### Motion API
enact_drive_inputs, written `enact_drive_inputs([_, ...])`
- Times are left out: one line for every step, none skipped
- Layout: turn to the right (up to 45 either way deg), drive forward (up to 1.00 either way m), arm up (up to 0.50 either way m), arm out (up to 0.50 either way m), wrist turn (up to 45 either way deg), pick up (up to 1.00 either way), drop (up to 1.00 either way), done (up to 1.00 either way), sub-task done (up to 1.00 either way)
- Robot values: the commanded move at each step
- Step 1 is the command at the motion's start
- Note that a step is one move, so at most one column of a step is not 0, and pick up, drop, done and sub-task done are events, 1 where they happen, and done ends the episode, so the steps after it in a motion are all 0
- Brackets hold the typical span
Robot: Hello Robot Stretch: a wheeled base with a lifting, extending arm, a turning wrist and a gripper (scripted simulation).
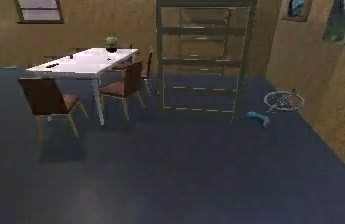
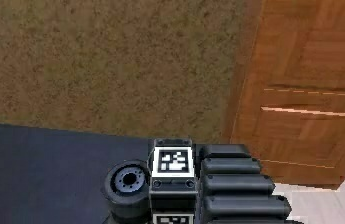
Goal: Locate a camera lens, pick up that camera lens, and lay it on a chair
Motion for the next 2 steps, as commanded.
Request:
enact_drive_inputs([-18.0,0.0,0.0,0.0,0.0,0.0,0.0,0.0,0.0])
enact_drive_inputs([0.0,1.0,0.0,0.0,0.0,0.0,0.0,0.0,0.0])
